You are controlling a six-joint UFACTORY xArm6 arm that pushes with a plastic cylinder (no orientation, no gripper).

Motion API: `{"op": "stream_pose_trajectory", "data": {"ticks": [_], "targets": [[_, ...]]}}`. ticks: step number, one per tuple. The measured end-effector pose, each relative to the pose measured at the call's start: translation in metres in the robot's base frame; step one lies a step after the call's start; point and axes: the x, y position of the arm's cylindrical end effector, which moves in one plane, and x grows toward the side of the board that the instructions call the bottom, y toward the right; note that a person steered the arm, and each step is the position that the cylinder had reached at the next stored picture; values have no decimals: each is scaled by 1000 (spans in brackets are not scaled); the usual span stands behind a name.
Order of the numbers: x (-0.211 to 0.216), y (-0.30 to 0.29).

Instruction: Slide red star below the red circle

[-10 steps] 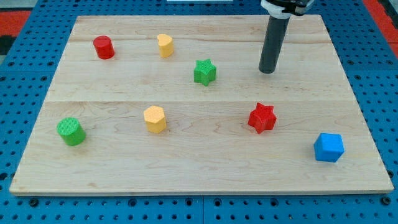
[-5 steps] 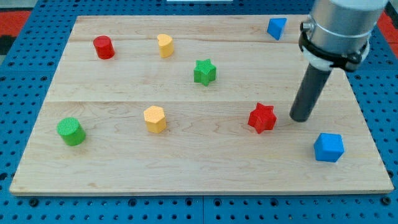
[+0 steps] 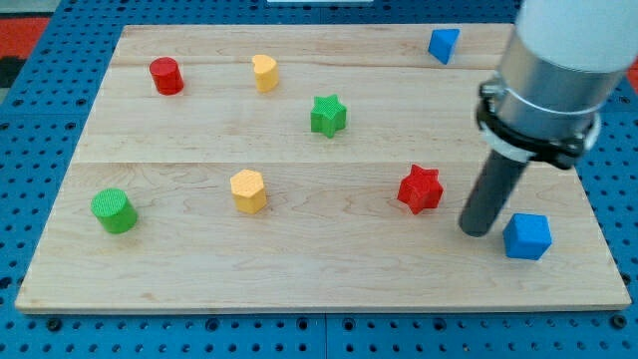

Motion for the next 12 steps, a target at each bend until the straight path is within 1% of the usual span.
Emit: {"op": "stream_pose_trajectory", "data": {"ticks": [1, 2, 3, 5, 10, 11, 12], "targets": [[-14, -7], [-30, 0], [-36, -17], [-36, -36], [-36, -39], [-36, -52], [-36, -86]]}}
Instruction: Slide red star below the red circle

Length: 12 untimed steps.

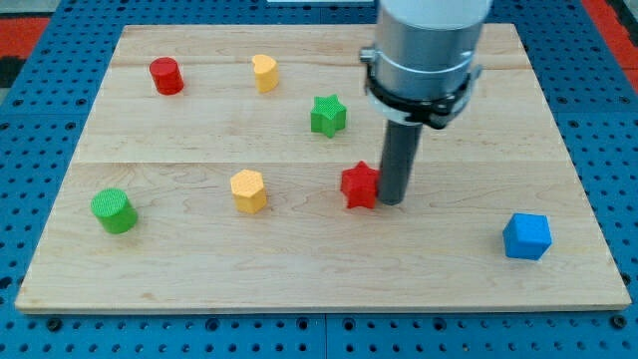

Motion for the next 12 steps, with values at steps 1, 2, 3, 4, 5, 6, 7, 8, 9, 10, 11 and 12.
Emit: {"op": "stream_pose_trajectory", "data": {"ticks": [1, 2, 3, 4, 5, 6, 7, 8, 9, 10, 11, 12], "targets": [[0, -45], [-10, -78], [-40, -105], [-63, -130], [-82, -141], [-94, -141], [-105, -141], [-111, -172], [-120, -190], [-136, -190], [-150, -197], [-140, -198]]}}
